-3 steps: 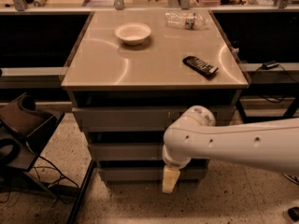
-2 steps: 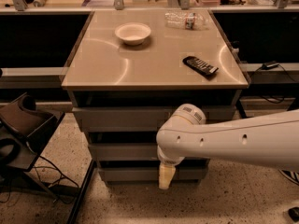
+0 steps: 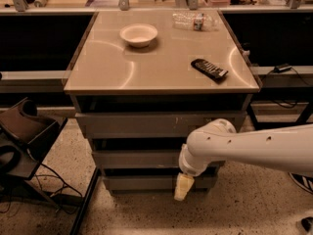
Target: Open middle drawer
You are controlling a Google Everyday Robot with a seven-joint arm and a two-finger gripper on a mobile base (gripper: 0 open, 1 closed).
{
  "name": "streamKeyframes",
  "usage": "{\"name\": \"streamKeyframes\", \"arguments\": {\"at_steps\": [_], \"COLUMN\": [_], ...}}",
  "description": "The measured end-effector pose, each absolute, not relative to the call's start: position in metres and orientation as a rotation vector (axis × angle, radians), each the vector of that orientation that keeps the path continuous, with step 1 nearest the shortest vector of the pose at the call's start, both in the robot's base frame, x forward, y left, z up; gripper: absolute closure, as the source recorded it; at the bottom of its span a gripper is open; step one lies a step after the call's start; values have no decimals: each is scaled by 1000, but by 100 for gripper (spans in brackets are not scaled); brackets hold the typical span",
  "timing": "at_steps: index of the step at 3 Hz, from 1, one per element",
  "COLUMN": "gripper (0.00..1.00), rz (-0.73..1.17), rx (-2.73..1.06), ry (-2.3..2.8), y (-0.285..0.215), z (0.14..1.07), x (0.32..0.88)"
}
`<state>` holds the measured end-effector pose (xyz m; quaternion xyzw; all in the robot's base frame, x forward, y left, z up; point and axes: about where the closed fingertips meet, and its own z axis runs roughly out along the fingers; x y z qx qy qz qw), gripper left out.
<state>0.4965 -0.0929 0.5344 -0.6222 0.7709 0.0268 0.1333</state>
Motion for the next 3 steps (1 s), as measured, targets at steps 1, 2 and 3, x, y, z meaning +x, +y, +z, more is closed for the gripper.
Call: {"name": "streamKeyframes", "arguments": {"at_steps": [1,2,3], "gripper": [0,0,0], "rz": [154,161,154], "rx": [-1764,-1791,-1824], "ry": [2217,2199,2203], "y": [-118,-121,-117], "z": [500,493,482], "x": [507,506,507]}}
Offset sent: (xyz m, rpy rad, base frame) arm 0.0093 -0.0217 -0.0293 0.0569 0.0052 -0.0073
